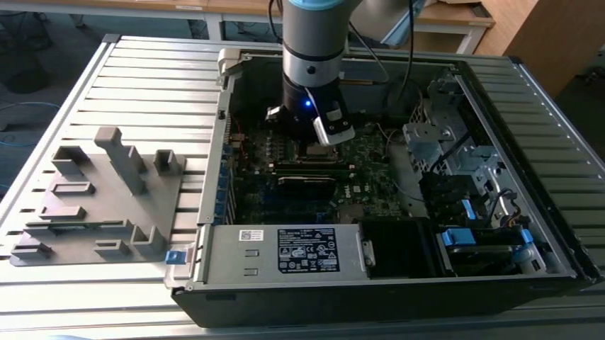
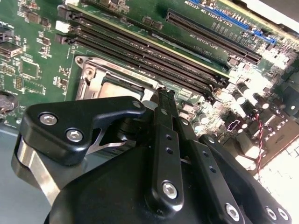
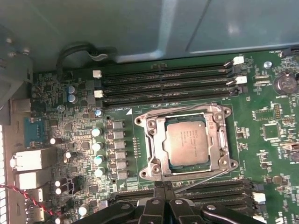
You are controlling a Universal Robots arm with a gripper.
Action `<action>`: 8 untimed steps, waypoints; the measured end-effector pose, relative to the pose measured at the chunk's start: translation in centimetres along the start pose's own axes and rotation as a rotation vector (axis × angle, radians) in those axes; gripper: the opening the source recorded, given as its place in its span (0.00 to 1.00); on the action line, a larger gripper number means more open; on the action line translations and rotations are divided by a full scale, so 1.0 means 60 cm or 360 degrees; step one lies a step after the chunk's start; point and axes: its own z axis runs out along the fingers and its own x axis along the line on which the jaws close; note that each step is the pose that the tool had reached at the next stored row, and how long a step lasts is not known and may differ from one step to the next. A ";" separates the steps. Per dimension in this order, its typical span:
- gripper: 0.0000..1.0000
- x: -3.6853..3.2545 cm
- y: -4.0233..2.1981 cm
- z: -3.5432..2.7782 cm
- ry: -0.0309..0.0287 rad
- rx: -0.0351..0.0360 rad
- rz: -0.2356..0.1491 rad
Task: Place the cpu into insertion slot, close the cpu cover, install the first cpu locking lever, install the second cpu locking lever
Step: 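Install the second cpu locking lever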
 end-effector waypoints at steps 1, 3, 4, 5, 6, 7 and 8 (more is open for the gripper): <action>0.11 0.000 0.000 0.000 0.00000 0.0002 0.0000; 0.11 0.000 0.000 0.001 -0.00006 0.0007 -0.0002; 0.11 0.000 -0.001 0.001 -0.00008 0.0009 -0.0002; 0.11 0.000 -0.001 0.001 -0.00012 0.0011 -0.0003; 0.11 0.000 -0.002 0.001 -0.00014 0.0013 -0.0004; 0.11 0.000 -0.002 0.001 -0.00015 0.0014 -0.0004; 0.11 0.000 -0.003 0.001 -0.00016 0.0015 -0.0005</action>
